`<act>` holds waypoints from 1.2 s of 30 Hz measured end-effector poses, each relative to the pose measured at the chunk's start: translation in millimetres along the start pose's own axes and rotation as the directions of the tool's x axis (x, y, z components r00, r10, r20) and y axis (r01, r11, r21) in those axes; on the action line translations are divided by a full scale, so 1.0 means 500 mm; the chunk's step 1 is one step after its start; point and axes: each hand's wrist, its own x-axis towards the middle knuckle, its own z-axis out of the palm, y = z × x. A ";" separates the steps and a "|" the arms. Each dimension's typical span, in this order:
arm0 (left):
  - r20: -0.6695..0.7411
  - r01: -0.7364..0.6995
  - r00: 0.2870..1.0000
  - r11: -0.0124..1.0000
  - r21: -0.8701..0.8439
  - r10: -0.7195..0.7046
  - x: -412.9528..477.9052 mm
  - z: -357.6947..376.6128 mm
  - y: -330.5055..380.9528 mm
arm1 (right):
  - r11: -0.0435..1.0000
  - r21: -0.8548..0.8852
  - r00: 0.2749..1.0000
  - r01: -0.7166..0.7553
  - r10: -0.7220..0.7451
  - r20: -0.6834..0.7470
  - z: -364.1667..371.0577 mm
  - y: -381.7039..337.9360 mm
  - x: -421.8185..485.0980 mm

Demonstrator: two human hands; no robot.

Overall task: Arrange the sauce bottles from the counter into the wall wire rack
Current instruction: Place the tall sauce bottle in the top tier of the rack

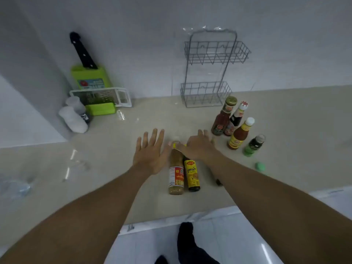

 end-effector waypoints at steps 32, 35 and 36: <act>0.064 0.134 0.987 0.978 0.158 -0.145 0.033 0.215 -0.073 | 0.643 0.726 0.939 0.244 0.031 -0.344 0.162 -0.036 -0.022; 0.076 0.132 0.987 0.983 0.129 -0.143 0.052 0.165 -0.052 | 0.534 0.789 0.933 0.304 0.001 -0.360 0.123 -0.038 -0.012; 0.068 0.125 0.989 0.986 0.110 -0.132 0.062 0.146 -0.042 | 0.519 0.792 0.928 0.322 -0.006 -0.373 0.102 -0.038 -0.002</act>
